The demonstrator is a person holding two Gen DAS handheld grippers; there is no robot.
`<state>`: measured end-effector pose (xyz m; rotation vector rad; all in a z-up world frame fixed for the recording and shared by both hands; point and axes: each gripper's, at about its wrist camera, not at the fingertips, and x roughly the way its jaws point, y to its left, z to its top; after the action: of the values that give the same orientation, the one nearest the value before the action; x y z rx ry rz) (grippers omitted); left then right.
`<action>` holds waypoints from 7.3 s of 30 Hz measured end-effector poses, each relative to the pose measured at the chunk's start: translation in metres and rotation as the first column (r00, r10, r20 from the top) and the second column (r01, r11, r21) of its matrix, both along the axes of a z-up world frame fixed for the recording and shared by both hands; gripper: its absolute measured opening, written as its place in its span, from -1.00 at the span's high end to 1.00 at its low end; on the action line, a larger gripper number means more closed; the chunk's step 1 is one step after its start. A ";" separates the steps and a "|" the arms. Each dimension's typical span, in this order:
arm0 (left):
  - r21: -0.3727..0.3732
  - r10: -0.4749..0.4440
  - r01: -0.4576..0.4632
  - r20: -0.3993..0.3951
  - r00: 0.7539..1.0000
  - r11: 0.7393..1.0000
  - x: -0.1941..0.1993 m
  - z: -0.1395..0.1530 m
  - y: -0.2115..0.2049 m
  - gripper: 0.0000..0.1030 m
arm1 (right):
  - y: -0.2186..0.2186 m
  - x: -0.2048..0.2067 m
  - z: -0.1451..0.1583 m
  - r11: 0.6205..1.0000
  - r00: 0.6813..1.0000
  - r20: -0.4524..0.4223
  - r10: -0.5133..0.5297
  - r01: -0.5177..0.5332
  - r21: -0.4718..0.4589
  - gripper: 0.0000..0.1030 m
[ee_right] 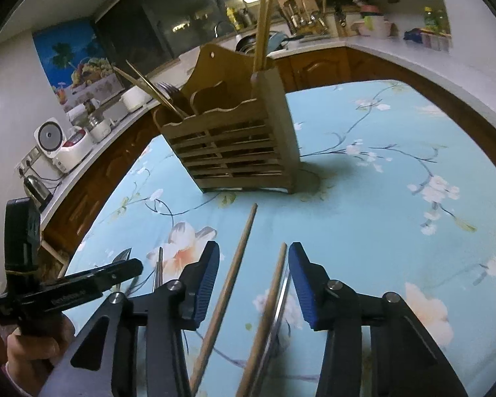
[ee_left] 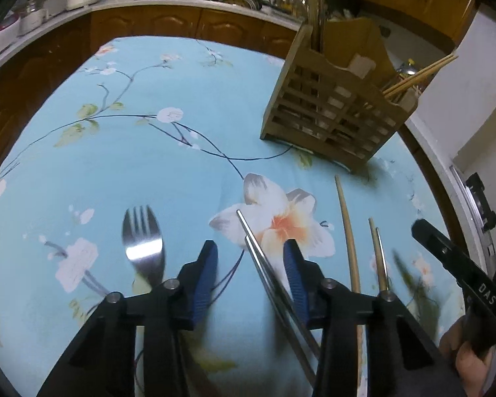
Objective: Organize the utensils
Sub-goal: 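Grasp a wooden chopstick with the right tool while the left grasps a metal chopstick, then carry both held chopsticks up over the wooden holder, then lower both chopsticks into the wooden holder and open both tools, then move both open tools back over the remaining utensils, then grasp a metal chopstick with the right tool while the left grasps another metal chopstick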
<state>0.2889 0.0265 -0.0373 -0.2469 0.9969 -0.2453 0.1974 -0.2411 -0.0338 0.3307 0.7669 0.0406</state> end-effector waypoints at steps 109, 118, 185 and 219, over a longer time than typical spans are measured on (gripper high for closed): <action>-0.125 0.027 0.050 0.547 0.837 0.991 -0.018 0.165 0.042 0.97 | -0.023 -0.001 0.189 0.996 0.901 0.433 -0.038 0.068 -0.054 0.90; -0.116 0.071 0.006 0.646 0.760 0.993 0.033 0.181 0.023 0.97 | -0.037 0.037 0.221 0.987 0.855 0.514 -0.076 0.138 -0.084 0.90; -0.083 0.135 -0.117 0.264 0.955 0.990 -0.057 0.050 0.043 -0.40 | -0.042 -0.052 0.052 0.986 0.967 0.192 -0.166 0.159 0.050 -0.76; 0.071 0.007 -0.011 0.056 0.998 0.997 -0.030 0.006 -0.013 -0.22 | -0.004 -0.023 -0.031 0.994 0.992 -0.118 -0.049 0.037 -0.103 0.50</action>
<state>0.2590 0.0134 -0.0318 -0.1786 0.9475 -0.2063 0.1740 -0.2450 -0.0643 0.2552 0.8781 -0.0591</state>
